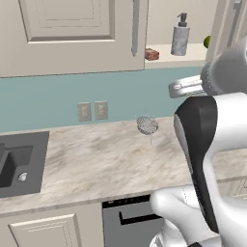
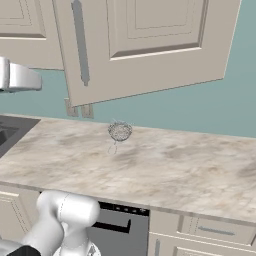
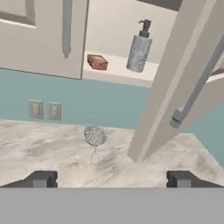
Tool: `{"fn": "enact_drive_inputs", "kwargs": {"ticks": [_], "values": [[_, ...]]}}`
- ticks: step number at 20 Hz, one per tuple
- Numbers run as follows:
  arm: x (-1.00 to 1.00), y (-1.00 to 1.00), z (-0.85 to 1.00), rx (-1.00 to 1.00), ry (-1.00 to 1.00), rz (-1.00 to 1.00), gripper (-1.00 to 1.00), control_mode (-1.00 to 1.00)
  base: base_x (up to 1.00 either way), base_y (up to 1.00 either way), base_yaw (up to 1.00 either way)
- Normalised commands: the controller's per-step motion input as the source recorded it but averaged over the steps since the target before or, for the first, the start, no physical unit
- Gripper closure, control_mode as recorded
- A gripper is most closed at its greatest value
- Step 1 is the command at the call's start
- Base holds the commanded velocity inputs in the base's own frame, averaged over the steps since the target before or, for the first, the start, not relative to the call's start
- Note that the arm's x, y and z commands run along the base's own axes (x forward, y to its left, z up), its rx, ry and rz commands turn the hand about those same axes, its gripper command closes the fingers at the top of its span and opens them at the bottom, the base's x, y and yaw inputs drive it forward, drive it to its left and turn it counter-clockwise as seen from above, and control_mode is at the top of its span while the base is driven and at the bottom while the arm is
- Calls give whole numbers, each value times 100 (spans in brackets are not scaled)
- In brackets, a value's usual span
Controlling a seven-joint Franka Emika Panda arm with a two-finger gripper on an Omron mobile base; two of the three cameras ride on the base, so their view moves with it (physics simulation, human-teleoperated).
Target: Pick the bar soap and soap dispenser from the cabinet and place them on the counter.
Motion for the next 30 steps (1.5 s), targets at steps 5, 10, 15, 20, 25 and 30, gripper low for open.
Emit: {"fn": "enact_drive_inputs", "kwargs": {"ticks": [5, 10, 15, 20, 25, 30], "values": [[24, 25, -8, -16, 20, 1, -100, -100, 0, 0, 0], [26, 19, -18, -13, 22, 3, -100, -100, 0, 0, 0], [28, 1, -14, -11, 11, 5, -100, -100, 0, 0, 0], [36, 0, -8, -14, 4, 6, -100, -100, 0, 0, 0], [23, -1, -11, -12, 2, -1, -100, -100, 0, 0, 0], [27, -12, -13, -16, 5, -6, -100, -100, 0, 0, 0]]}}
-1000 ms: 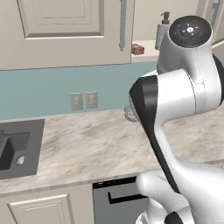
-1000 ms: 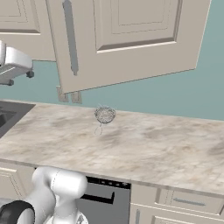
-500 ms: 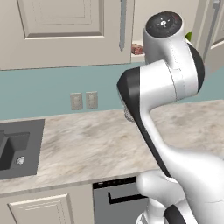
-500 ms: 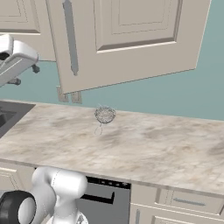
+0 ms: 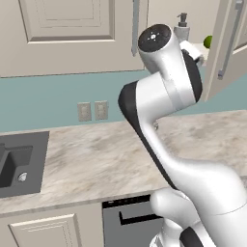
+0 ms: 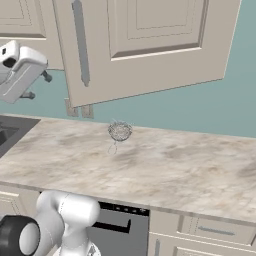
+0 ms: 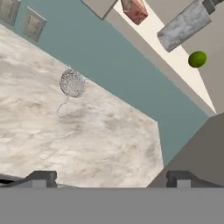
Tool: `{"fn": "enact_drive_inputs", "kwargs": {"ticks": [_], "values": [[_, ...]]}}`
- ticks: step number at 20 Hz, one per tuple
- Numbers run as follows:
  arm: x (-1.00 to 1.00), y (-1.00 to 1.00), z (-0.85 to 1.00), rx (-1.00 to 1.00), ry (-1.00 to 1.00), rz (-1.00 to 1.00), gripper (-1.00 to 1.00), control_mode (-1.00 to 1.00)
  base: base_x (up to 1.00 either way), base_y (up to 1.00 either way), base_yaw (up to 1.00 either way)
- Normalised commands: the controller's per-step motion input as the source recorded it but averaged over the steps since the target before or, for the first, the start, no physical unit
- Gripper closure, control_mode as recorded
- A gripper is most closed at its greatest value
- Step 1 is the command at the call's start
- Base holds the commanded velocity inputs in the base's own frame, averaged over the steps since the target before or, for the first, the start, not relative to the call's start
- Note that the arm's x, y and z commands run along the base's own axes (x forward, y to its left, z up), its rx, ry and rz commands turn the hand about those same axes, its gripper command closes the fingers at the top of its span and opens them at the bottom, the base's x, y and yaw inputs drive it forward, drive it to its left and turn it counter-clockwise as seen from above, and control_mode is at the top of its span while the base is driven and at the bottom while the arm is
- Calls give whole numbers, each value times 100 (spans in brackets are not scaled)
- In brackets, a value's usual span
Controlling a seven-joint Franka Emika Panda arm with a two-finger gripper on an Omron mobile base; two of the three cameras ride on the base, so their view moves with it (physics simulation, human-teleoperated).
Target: Pick the bar soap and soap dispenser from the cabinet and place them on the counter.
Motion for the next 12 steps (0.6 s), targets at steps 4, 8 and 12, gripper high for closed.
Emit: {"fn": "enact_drive_inputs", "kwargs": {"ticks": [4, 8, 12], "values": [[36, -18, -1, -16, 4, -6, -100, -100, 0, 0, 0], [26, -16, 0, -13, 4, 0, -100, -100, 0, 0, 0], [26, -20, 1, -13, 3, 0, -100, -100, 0, 0, 0]]}}
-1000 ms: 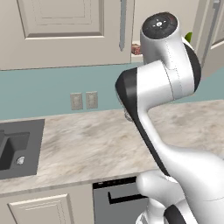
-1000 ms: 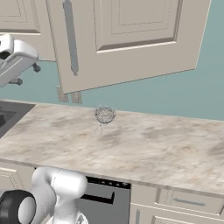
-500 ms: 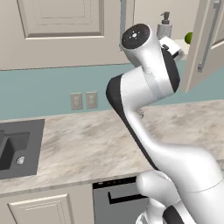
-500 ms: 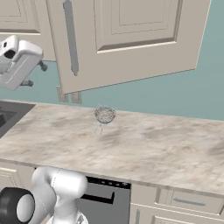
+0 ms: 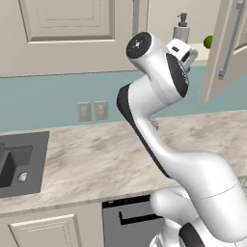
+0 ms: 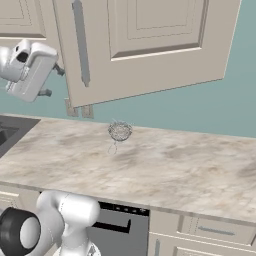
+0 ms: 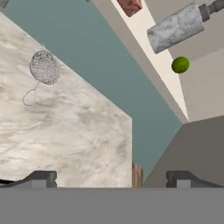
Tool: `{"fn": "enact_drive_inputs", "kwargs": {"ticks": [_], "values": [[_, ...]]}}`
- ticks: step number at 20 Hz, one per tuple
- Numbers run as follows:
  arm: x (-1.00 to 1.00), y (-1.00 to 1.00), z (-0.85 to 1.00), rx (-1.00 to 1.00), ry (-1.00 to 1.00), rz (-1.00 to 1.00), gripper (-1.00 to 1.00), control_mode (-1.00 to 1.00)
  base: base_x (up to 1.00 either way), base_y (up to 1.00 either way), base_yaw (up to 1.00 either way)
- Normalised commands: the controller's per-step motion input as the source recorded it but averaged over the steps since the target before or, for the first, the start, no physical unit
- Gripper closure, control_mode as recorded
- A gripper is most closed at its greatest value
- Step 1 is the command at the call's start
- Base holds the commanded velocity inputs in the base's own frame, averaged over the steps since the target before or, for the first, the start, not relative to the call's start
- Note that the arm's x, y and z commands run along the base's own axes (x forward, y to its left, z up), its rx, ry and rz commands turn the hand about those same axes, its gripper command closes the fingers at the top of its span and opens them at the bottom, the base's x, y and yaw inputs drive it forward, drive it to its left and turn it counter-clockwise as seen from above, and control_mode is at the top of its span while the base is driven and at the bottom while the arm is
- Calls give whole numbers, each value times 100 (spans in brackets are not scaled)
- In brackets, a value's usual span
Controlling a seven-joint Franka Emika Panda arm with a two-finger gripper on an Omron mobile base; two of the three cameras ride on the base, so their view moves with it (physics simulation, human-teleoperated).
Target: Pick the bar soap and soap dispenser from the cabinet and place them on the counter.
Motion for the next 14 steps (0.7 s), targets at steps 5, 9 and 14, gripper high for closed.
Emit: {"fn": "enact_drive_inputs", "kwargs": {"ticks": [5, 9, 14], "values": [[14, -22, -1, -11, 2, -3, -100, -100, 0, 0, 0], [15, -19, -12, -8, 2, -3, -100, -100, 0, 0, 0], [25, -25, -1, -9, 4, -5, -100, -100, 0, 0, 0]]}}
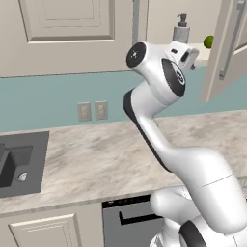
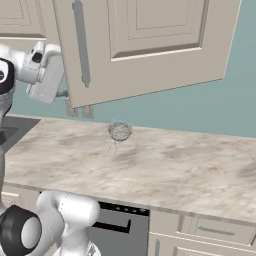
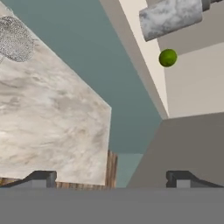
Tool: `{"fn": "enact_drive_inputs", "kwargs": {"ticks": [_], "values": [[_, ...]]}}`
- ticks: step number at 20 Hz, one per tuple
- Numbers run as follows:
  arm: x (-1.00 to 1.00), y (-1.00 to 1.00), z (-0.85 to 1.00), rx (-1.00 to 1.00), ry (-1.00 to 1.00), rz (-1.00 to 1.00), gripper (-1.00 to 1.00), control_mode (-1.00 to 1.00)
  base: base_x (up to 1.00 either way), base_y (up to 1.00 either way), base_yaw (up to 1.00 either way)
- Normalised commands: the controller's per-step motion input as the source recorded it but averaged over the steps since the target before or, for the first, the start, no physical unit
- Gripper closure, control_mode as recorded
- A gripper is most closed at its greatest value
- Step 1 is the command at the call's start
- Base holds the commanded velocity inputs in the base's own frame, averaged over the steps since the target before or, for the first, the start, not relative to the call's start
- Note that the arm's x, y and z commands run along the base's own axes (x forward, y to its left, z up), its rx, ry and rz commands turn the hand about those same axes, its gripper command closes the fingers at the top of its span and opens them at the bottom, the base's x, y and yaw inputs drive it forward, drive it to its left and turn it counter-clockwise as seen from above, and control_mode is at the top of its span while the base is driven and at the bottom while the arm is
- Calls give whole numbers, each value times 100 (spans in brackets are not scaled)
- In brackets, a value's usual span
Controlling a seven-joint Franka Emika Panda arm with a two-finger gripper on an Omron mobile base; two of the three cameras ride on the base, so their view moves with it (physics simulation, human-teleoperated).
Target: Pick the bar soap and soap dispenser from the cabinet and place them on the counter.
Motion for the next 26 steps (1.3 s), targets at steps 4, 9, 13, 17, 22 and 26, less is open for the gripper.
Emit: {"fn": "enact_drive_inputs", "kwargs": {"ticks": [4, 9, 13, 17, 22, 26], "values": [[26, -19, 13, -12, 13, -8, -100, -100, 0, 0, 0], [6, -23, 7, -9, 11, -13, -100, -100, 0, 0, 0], [0, -23, 0, -7, 4, -14, -100, -100, 0, 0, 0], [0, -22, 0, -7, 3, -15, -100, -100, 0, 0, 0], [1, -21, 0, -7, 6, -15, -100, -100, 0, 0, 0], [1, -20, 0, -7, 5, -16, -100, -100, 0, 0, 0]]}}
